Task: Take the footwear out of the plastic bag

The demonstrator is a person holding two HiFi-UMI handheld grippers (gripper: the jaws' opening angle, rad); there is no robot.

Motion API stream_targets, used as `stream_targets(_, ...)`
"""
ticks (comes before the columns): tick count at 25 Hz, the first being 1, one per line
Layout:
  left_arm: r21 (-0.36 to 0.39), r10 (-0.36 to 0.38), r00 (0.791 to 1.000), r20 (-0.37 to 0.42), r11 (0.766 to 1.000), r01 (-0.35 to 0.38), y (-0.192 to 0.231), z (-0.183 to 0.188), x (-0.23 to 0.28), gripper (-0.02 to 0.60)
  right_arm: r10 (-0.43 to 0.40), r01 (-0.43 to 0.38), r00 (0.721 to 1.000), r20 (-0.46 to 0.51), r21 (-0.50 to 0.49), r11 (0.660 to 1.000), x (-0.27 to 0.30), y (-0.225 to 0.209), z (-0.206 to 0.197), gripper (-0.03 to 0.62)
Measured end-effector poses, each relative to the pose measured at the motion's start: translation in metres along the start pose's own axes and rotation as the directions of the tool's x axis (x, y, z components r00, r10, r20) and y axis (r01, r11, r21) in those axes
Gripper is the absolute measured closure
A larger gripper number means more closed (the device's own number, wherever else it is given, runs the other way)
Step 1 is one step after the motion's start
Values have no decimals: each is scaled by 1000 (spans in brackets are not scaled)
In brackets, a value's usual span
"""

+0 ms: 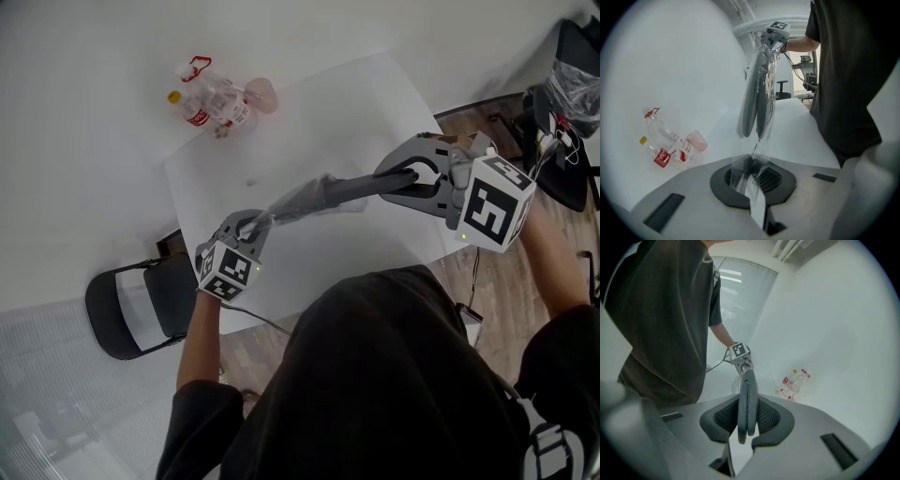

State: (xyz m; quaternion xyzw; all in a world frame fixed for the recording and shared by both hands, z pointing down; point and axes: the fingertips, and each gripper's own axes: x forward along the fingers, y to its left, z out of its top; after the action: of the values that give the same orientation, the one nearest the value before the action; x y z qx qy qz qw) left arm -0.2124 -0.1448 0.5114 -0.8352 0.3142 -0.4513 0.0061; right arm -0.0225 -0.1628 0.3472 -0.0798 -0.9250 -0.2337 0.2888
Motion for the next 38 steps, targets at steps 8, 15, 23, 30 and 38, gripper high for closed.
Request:
stream_targets(8, -10, 10, 1000, -8, 1000, -10, 1, -6, 1, 558, -1, 1, 1000, 9, 9, 1000, 1, 0, -3, 519)
stream_targets(15, -18, 10, 1000, -13, 1000, -10, 0, -9, 2, 558, 5, -5, 1000, 6, 17, 1000, 1, 0, -3, 519)
stream_targets(23, -20, 19, 1000, -13, 1000, -19, 3, -12, 0, 558, -2, 2, 1000, 4, 15, 1000, 0, 0, -3, 519)
stream_targets(30, -18, 21, 1000, -14, 1000, -22, 4, -13, 0, 558, -4, 4, 1000, 6, 15, 1000, 0, 0, -3, 519)
stream_targets(38, -18, 24, 1000, -16, 1000, -24, 5, -14, -1, 558, -8, 8, 1000, 7, 18, 1000, 0, -2, -3, 519)
